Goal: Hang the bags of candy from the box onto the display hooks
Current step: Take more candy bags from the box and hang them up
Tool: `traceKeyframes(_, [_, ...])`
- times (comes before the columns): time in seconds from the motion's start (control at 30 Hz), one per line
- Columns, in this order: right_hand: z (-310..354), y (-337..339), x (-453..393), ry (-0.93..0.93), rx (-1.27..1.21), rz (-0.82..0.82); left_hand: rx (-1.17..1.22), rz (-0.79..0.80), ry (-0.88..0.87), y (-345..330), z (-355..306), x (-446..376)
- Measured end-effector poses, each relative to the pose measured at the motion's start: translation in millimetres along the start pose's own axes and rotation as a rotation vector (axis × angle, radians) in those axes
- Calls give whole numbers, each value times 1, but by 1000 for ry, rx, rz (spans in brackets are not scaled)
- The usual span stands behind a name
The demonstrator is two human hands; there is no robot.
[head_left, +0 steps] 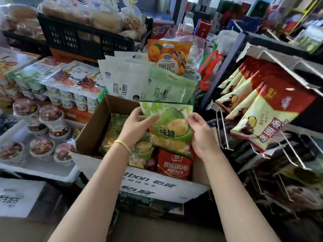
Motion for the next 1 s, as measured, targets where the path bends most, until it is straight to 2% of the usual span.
traceKeyframes(0.1, [22,18,34,88,-65,29,218,47,-103,-12,-24,28])
traceKeyframes(0.2, [39,32,69,144,-146,55,389,127,-111,-42,-49,55])
traceKeyframes(0.4, [83,134,133,340,-132,-114,376,237,-199,-157,-92,110])
traceKeyframes(0.53, [112,244,195,395,-107,-164,389,339,-207,-270,-103,155])
traceKeyframes(0.67, [132,374,271,387,-12,-236,352,486,-132,-417,-110,207])
traceKeyframes(0.87, [152,586,415,442,-58,-640,316,900,-62,-659,-120,323])
traceKeyframes(1.0, [157,679,465,477,-158,-807,322,1011,3,-760,-122,376])
Point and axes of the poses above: each hand's wrist, its own x-axis away from the middle knuckle, its own y-axis out of the back of the hand, z = x × y, the point moved 7 cm from there along -x, towards the middle knuckle, and after that the axes turned 2 degrees about -y, right-handed, at the moved point
